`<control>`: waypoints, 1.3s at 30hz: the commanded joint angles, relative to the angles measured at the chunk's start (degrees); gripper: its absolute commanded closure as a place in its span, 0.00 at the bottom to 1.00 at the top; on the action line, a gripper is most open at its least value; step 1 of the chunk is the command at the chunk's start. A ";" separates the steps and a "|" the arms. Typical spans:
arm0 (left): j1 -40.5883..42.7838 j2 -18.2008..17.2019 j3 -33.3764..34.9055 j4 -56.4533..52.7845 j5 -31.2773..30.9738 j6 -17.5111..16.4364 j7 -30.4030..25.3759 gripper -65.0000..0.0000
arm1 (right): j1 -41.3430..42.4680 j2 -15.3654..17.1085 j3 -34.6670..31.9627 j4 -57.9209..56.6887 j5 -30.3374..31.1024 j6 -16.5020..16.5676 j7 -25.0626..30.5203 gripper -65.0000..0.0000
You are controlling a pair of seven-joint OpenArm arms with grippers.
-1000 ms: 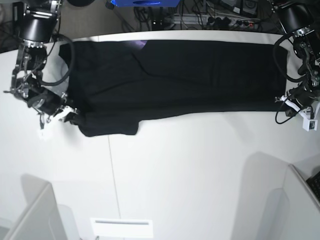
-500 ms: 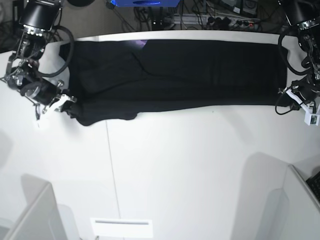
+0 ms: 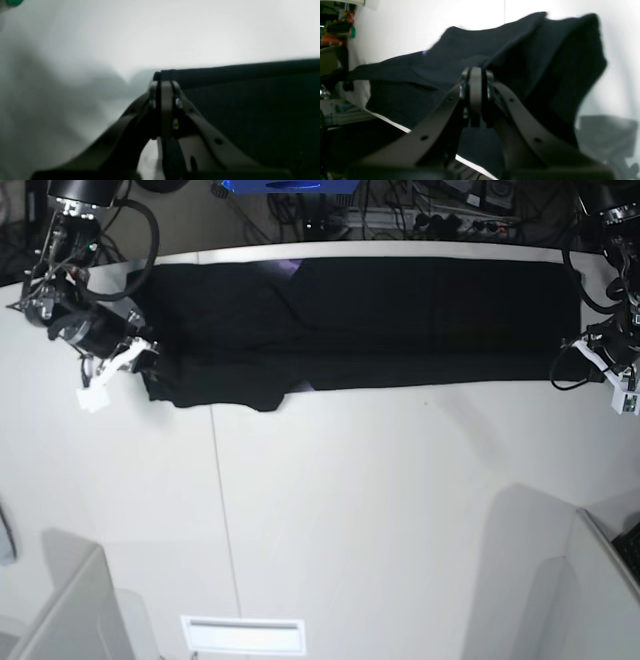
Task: Fold the T-shirt properly
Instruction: 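Fold the hem up toward the collar with both grippers, then lay the folded hem down and open both grippers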
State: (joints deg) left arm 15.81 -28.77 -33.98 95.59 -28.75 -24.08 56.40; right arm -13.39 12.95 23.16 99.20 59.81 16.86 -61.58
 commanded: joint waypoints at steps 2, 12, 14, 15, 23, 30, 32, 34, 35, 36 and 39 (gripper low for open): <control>0.58 -2.21 -0.53 1.07 -0.48 -0.06 -0.71 1.00 | -0.46 0.63 0.36 3.44 1.60 -0.12 0.97 1.00; 4.71 -2.39 -0.18 1.24 -0.04 -0.06 -0.71 1.00 | -4.24 0.63 0.36 5.29 1.16 -0.20 1.32 1.00; 5.77 -2.39 -0.18 2.12 0.05 -0.06 -0.71 1.00 | -4.59 0.63 0.36 5.20 1.07 -0.20 1.41 1.00; 6.82 -2.39 -0.27 2.83 0.05 -0.06 -0.71 1.00 | -4.77 0.63 0.36 5.11 0.63 -0.20 1.41 1.00; 10.69 -2.39 -0.09 3.44 0.05 -0.06 -0.71 1.00 | -6.52 -1.30 0.27 3.70 -5.35 -0.20 1.41 1.00; 11.04 -2.39 -0.09 3.44 0.05 -0.06 -0.71 1.00 | -7.23 -1.39 0.27 3.62 -5.35 -0.20 1.41 1.00; 11.04 -2.39 -0.09 3.44 0.05 -0.06 -0.71 1.00 | -7.32 -1.39 0.27 3.62 -5.44 -0.20 1.41 1.00; 11.04 -2.39 -0.18 3.44 0.05 -0.06 -0.71 0.90 | -7.32 -1.30 0.27 3.62 -5.44 -0.20 1.41 1.00; 11.04 -2.39 -0.35 3.44 0.05 -0.06 -0.71 0.82 | -7.32 -1.30 0.27 3.62 -5.44 -0.20 1.49 0.88; 11.04 -2.39 -0.44 3.44 0.05 -0.06 -0.71 0.73 | -7.32 -1.30 0.27 3.62 -5.44 -0.20 1.49 0.76; 11.66 -2.48 -0.53 3.44 0.05 -0.06 -0.71 0.46 | -7.93 -1.30 1.15 4.14 -5.44 -0.20 1.85 0.57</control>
State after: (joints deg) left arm 27.11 -29.93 -33.78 98.37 -28.67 -24.23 56.36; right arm -21.06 10.85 23.62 102.08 53.54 16.40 -60.73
